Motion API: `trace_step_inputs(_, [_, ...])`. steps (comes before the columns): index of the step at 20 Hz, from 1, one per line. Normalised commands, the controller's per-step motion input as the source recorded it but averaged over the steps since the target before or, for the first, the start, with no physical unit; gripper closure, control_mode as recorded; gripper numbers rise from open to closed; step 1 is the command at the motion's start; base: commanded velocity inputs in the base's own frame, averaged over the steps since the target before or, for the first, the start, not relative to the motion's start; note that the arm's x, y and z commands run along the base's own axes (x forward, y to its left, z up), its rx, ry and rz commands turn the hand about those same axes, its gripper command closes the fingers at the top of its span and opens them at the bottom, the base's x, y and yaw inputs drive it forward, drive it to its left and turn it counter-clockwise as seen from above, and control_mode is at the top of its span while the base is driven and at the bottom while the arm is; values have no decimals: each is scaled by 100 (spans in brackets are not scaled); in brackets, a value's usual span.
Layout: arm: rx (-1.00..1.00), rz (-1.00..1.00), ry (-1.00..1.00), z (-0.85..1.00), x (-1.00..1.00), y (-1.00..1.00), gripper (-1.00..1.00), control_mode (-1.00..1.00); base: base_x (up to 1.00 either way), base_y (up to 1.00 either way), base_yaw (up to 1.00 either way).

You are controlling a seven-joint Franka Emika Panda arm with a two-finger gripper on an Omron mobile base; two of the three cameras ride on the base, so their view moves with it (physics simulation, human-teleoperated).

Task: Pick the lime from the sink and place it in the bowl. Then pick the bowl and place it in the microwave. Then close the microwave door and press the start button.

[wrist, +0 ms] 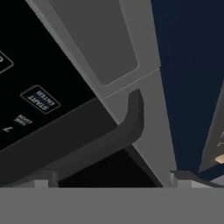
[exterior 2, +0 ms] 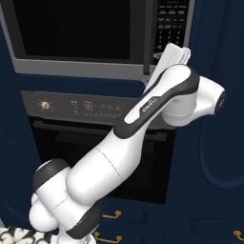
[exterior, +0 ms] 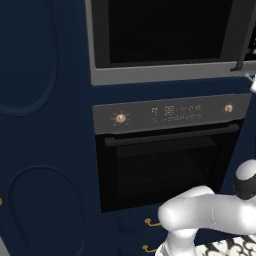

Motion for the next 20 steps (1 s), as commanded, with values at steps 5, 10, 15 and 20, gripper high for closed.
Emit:
trace_step_inputs(5, [0,0,3,-11,44,-14,-100,-100,0,0,0])
trace_step_inputs(10, [0,0,1,-5,45,-18,-100,-100,0,0,0])
trace_step_inputs(15, [0,0,2,-11,49,-14,-100,-100,0,0,0])
trace_step_inputs(20, [0,0,-1,-26,-10,12,-100,-100,0,0,0])
